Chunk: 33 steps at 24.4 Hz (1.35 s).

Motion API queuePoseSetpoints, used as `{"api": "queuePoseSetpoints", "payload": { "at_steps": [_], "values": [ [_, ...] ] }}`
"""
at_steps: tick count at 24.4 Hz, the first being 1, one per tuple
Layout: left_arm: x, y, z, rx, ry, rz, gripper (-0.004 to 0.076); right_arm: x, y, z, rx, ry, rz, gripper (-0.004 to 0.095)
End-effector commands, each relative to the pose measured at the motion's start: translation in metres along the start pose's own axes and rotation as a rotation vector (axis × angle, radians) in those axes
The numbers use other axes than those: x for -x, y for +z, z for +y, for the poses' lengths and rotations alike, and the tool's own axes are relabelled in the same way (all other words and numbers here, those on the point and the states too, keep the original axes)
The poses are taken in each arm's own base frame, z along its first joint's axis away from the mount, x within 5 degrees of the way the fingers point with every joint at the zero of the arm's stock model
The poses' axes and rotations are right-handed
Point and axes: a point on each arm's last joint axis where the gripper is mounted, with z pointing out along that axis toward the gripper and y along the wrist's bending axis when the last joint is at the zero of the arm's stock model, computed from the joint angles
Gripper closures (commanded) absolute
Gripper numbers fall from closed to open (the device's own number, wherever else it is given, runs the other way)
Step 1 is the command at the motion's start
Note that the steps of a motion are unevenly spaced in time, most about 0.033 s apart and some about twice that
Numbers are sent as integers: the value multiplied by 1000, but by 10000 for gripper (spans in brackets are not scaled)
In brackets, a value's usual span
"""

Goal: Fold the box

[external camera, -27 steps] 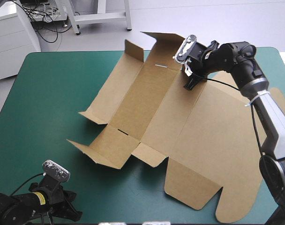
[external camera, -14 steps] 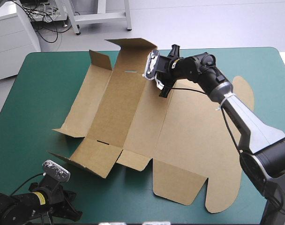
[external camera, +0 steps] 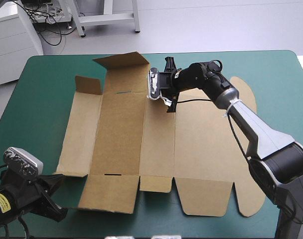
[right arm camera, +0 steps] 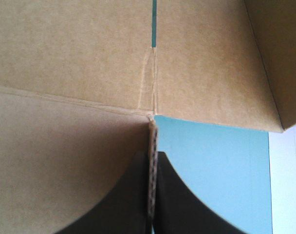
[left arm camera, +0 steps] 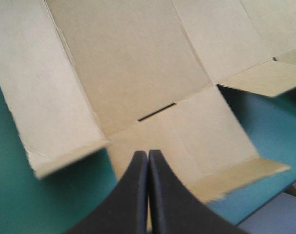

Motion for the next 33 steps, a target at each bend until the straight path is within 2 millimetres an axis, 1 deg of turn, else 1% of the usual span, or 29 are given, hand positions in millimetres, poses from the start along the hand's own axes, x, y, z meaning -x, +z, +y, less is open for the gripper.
{"api": "queuePoseSetpoints", "payload": {
  "at_steps": [1,7,10,12,17,20,21,23,25,26,27,28,29,30,31,32,33],
  "values": [
    [9,-6,3,33,6,-61,756,20,-32,-16,-109,-37,-103,931],
    [9,-6,3,35,7,-52,756,20,-32,-14,-87,-4,-103,925],
    [9,-6,3,35,7,-52,756,19,-32,-10,-50,-5,-100,864],
    [9,-6,3,35,7,-52,756,19,-32,-10,-47,9,-95,753],
    [8,-6,3,35,7,-48,756,14,-32,-12,-67,28,-47,384],
    [8,-6,3,34,7,-46,756,11,-33,-13,-79,100,-16,233],
    [8,-6,3,34,7,-46,756,9,-34,-14,-82,182,10,210],
    [8,-6,3,34,7,-46,756,8,-39,-13,-72,285,31,214],
    [8,-6,3,34,7,-46,756,7,-45,-10,-46,359,60,241],
    [9,-6,3,35,7,-53,756,8,-54,-7,-24,357,88,314],
    [10,-6,3,37,8,-70,756,8,-64,-5,-3,361,120,446],
    [11,-6,3,38,8,-77,756,8,-70,-4,-1,400,137,511],
    [13,-7,3,40,8,-95,756,7,-80,-2,-6,472,171,683],
    [13,-7,3,40,8,-98,756,6,-84,-2,-9,493,189,750],
    [14,-7,3,41,8,-111,756,5,-93,-1,-21,534,233,903],
    [14,-7,3,42,8,-116,756,4,-99,0,-28,562,253,927],
    [15,-7,4,47,18,-125,756,3,-110,2,-30,611,291,926]
  ]
}}
